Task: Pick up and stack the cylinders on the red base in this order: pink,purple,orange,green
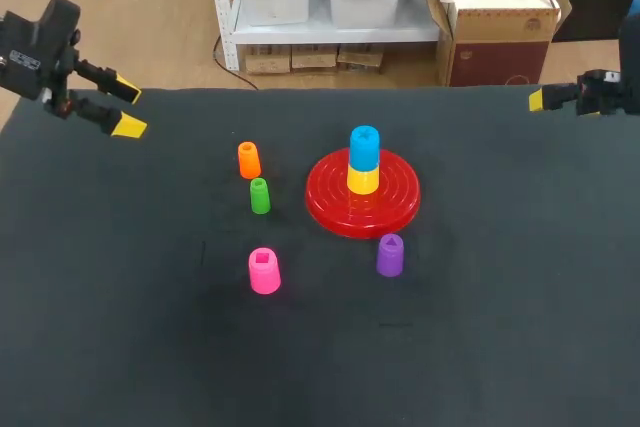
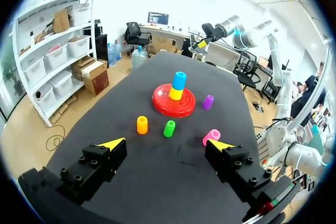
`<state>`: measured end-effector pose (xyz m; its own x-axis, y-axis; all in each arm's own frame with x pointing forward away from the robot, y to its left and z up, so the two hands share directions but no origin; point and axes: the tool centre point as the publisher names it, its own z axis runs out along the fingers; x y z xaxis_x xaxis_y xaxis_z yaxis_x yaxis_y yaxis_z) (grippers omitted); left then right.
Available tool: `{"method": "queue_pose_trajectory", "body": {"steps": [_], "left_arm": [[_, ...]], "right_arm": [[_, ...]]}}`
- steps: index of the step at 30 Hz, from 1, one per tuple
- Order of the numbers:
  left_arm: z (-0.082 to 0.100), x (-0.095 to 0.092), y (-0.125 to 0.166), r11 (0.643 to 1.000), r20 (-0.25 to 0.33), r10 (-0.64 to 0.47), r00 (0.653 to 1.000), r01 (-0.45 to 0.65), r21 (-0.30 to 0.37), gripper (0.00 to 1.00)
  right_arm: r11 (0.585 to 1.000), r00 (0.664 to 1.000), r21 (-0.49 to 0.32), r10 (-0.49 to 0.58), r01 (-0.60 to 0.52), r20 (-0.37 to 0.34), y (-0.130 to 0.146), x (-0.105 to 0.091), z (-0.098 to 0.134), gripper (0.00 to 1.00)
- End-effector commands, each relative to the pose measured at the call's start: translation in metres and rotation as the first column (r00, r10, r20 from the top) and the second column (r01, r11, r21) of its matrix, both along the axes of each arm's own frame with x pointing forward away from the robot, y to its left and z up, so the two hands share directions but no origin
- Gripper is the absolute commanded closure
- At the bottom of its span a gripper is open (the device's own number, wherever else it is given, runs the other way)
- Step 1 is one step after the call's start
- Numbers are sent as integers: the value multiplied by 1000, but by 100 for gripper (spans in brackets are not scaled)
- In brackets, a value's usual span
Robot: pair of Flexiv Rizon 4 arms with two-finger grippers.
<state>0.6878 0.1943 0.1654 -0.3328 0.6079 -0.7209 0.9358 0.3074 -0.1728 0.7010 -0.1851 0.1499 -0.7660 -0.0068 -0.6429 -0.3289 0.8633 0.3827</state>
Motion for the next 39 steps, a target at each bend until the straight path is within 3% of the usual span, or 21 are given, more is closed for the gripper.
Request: {"method": "queue_pose_trajectory", "body": {"steps": [1, 4, 6, 8, 11, 12, 15, 20, 24, 26, 28, 39], "left_arm": [[-1, 0, 0, 1000, 2, 1, 1000, -1, -1, 0], [-1, 0, 0, 1000, 2, 1, 1000, -1, -1, 0], [-1, 0, 0, 1000, 2, 1, 1000, -1, -1, 0], [-1, 0, 0, 1000, 2, 1, 1000, -1, -1, 0], [-1, 0, 0, 1000, 2, 1, 1000, -1, -1, 0], [-1, 0, 0, 1000, 2, 1, 1000, -1, -1, 0], [-1, 0, 0, 1000, 2, 1, 1000, -1, -1, 0], [-1, 0, 0, 1000, 2, 1, 1000, -1, -1, 0], [-1, 0, 0, 1000, 2, 1, 1000, -1, -1, 0], [-1, 0, 0, 1000, 2, 1, 1000, -1, -1, 0], [-1, 0, 0, 1000, 2, 1, 1000, -1, -1, 0], [-1, 0, 0, 1000, 2, 1, 1000, -1, -1, 0]], "right_arm": [[984, 991, -114, 136, -135, 0, 35, 1, 5, 0], [940, 953, -160, 302, -301, -21, 76, -3, 10, 0], [876, 904, -227, 425, -425, -50, 107, -9, 13, 0], [796, 838, -279, 541, -537, -69, 137, -18, 15, 0], [644, 721, -372, 683, -668, -114, 177, -36, 15, 0], [564, 654, -400, 745, -722, -131, 195, -46, 15, 0], [425, 531, -418, 828, -803, -178, 226, -63, 11, 0], [263, 395, -428, 883, -865, -255, 265, -83, -2, 0], [160, 302, -418, 906, -894, -298, 283, -102, -7, 0], [122, 263, -414, 916, -902, -302, 288, -111, -7, 0], [110, 239, -422, 934, -900, -266, 289, -117, -6, 0], [110, 239, -422, 934, -900, -266, 289, -117, -6, 0]]}}
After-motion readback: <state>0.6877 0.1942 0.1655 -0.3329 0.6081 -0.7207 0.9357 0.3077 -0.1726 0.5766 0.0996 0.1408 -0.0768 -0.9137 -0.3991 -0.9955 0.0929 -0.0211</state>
